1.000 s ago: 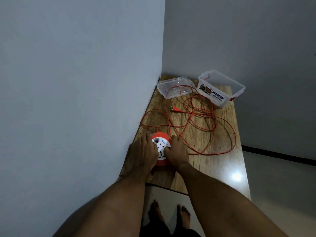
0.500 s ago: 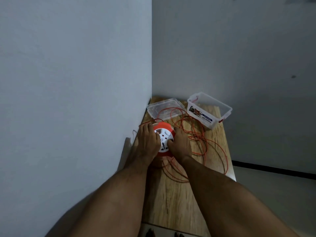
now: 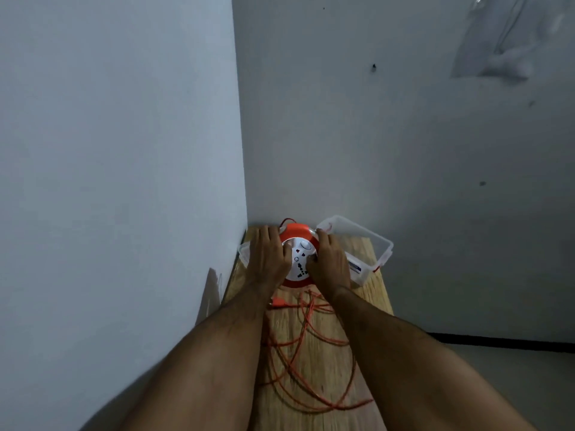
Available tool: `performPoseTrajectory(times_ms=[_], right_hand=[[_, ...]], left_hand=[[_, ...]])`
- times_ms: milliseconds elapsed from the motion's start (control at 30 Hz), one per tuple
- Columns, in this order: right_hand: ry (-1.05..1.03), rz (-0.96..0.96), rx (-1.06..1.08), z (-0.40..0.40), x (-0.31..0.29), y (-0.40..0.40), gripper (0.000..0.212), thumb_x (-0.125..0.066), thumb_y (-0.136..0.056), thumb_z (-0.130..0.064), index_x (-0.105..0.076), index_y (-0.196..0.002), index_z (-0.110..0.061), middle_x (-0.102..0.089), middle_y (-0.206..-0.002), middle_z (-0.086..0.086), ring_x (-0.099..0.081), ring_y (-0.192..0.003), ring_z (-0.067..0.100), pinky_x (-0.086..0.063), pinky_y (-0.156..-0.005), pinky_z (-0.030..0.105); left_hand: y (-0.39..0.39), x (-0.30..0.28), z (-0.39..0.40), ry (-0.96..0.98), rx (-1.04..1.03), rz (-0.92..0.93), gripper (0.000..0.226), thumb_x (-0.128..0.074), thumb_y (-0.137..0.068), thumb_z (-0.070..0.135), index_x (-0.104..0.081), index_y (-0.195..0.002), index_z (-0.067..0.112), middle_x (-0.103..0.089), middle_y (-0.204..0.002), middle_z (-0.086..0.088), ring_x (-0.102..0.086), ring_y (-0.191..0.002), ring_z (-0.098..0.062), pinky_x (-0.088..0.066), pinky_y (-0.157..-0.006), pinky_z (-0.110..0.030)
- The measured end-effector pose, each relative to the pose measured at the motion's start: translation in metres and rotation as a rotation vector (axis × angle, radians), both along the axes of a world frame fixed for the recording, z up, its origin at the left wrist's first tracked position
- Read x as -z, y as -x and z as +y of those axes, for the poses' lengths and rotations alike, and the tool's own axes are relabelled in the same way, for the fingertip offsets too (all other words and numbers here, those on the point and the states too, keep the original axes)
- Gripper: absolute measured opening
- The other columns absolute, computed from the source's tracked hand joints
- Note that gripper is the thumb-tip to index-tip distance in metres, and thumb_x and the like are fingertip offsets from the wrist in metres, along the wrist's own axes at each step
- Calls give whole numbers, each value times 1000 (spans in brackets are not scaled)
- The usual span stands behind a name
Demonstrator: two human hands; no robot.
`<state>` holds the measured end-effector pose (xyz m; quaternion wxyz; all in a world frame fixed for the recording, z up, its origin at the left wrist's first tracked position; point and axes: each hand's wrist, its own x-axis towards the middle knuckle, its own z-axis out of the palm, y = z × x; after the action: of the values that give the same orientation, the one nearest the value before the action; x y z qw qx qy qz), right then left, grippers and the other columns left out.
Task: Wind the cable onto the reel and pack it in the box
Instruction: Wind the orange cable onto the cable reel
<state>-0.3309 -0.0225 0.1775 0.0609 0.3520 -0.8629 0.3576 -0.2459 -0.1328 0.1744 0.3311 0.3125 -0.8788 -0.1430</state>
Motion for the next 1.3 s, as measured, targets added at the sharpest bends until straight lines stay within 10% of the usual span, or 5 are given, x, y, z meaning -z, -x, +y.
performPoseTrajectory(times_ms=[533,867,1300], right_hand=[[86,151,33,-14,-63,64,64,-66,-85,2,-49,-146,-7,-58,-133,14,-58,-119,31,-53,-100,40],[105,591,93,-4,-63,69,56,-67,-75,-9,-58,-130,-3,-54,-128,21,-52,-116,35,-53,-88,44],[-237,644,-105,-7,-64,64,77,-77,-82,-36,-45,-149,-15,-42,-152,24,-62,-121,37,-55,-95,49]], left_hand=[[86,-66,-56,-337,333,92,59,-64,-96,53,-62,-137,11,-69,-133,-11,-67,-117,-29,-55,-105,-46],[111,-78,-66,-468,444,190,42,-65,-94,56,-76,-98,15,-73,-77,10,-70,-68,-1,-51,-71,-19],[118,-96,-52,-436,483,139,36,-70,-91,52,-73,-110,21,-71,-95,8,-68,-87,-5,-56,-87,-27]])
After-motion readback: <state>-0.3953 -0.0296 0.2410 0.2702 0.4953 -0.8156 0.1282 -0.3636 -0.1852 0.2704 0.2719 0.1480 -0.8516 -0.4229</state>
